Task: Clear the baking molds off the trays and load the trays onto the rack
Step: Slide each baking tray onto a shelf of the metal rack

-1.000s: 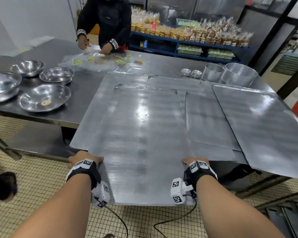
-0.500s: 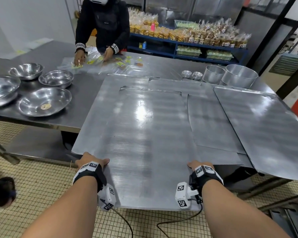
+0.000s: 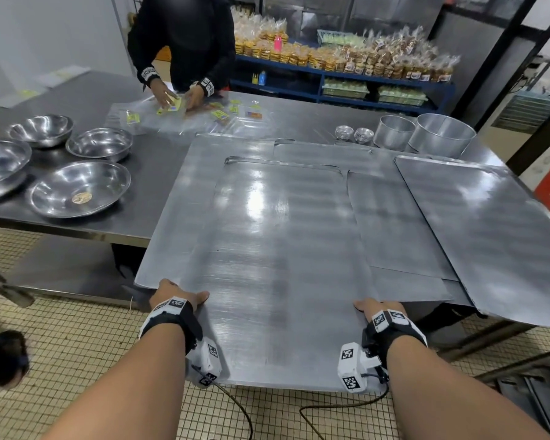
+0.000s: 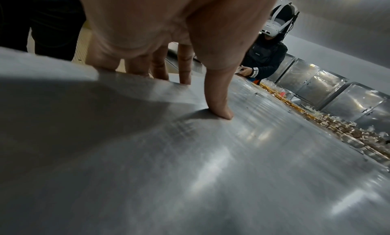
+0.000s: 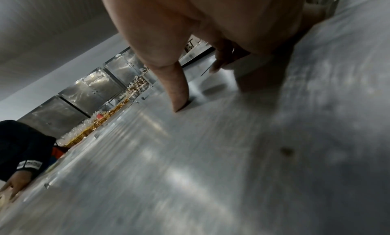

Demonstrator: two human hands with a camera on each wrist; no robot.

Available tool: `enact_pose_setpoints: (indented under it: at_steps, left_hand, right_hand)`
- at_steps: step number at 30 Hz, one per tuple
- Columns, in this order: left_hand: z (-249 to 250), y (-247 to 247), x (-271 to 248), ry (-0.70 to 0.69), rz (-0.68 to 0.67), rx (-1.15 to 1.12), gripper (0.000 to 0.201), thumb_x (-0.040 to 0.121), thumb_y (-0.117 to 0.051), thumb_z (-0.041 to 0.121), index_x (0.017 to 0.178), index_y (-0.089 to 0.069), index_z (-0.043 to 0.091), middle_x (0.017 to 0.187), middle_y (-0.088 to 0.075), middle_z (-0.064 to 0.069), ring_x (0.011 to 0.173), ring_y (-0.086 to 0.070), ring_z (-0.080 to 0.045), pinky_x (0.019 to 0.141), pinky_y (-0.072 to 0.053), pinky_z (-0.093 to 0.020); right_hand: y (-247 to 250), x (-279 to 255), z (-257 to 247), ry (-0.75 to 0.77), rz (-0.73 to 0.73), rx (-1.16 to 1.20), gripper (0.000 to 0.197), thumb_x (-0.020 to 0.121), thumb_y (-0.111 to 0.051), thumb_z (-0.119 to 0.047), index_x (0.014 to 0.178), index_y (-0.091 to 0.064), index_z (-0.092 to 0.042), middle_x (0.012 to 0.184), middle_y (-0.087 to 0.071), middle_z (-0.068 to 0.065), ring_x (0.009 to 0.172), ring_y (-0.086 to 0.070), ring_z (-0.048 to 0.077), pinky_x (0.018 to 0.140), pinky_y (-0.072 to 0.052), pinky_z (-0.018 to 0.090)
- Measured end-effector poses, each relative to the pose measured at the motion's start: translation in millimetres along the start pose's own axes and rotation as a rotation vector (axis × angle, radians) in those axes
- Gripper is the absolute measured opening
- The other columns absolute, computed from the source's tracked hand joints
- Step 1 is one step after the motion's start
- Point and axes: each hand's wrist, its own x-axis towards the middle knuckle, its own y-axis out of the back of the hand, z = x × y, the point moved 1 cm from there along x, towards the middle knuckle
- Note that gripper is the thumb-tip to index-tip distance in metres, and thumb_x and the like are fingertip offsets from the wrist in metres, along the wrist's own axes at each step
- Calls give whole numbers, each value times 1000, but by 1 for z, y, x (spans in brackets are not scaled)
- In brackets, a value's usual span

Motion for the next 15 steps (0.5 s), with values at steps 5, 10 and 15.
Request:
enact_pose_setpoints:
  at_steps: [5,10,15]
  left_hand:
    - [-2,-2,-1,7,-4,-11,79,69,-87,36,128,-44,7,123,-58,-21,113,-56,-43,97,-48,-50]
    - [0,-1,-2,65,-41,-35,70,70,-85,37,121,-52,1,111,-64,-22,100,-61,-41,91,-50,-46]
    - [0,-2,-2,46,-104,-3,60,74,-83,38,114,-56,1,105,-63,-19,94,-60,-37,92,-49,-44]
  right_hand:
    - [-18,46,12,-41,71,-41,90,35,-72,-50,116,-60,-14,115,-63,12,99,-63,34,91,-50,40]
    - [-12,-1,-8,-117,54,29,77,73,-78,-24,133,-35,-1,125,-54,16,111,-60,33,75,-39,31]
    - [-14,15,2,-52,15,97,87,63,-81,-36,131,-39,0,115,-61,20,100,-64,35,84,-49,34]
